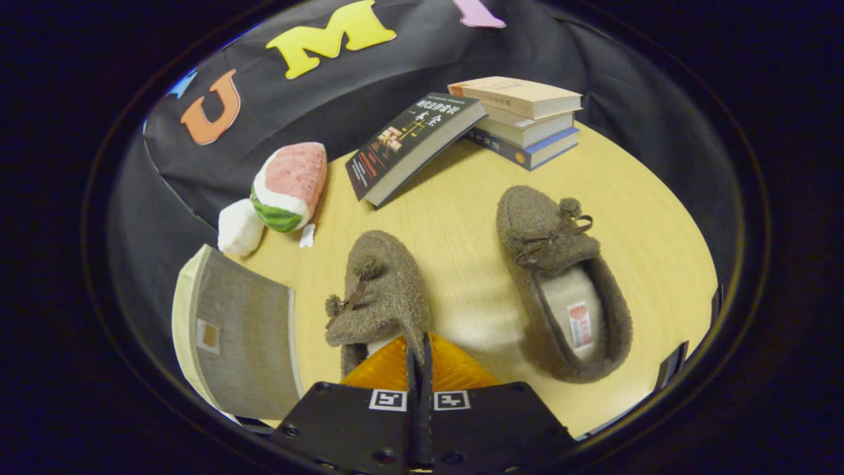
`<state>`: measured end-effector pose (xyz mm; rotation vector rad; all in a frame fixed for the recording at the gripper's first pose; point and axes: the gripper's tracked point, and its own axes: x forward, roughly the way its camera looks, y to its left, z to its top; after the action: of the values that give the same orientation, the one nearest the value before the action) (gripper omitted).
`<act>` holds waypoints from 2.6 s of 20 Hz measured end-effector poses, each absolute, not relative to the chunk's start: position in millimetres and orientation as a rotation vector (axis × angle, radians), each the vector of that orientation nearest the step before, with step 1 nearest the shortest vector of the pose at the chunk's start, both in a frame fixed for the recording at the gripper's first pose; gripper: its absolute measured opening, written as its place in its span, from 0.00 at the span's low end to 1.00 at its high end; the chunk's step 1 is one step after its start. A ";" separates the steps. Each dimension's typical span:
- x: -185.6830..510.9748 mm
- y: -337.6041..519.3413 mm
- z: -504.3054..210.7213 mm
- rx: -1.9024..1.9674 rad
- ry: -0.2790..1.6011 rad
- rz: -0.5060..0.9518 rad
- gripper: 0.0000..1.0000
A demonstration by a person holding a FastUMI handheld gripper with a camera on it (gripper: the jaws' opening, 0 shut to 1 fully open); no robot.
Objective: Open the storage box then place both shoes into the box .Put the left shoe in first, then the right shoe, with the right side of both shoes facing outward in a uniform manner.
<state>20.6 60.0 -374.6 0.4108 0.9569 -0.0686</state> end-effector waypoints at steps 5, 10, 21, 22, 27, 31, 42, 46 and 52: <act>4.0 103.7 -277.6 0.481 0.816 -0.090 0.00; 1.8 196.1 -202.0 0.537 0.674 -0.010 0.00; -2.3 367.8 -277.6 0.556 0.813 0.061 0.00; -2.9 372.7 -286.3 0.552 0.830 0.053 0.00; 3.9 393.2 -312.7 0.523 0.882 0.058 0.00; 10.7 401.4 -322.9 0.479 0.896 0.067 0.00; 29.5 409.6 -303.8 0.311 0.823 0.161 0.50; 29.6 385.4 -256.6 0.200 0.694 0.193 0.88; 18.9 293.0 -183.0 0.087 0.529 0.157 0.96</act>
<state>18.9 293.0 -183.0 0.0870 0.5292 0.1569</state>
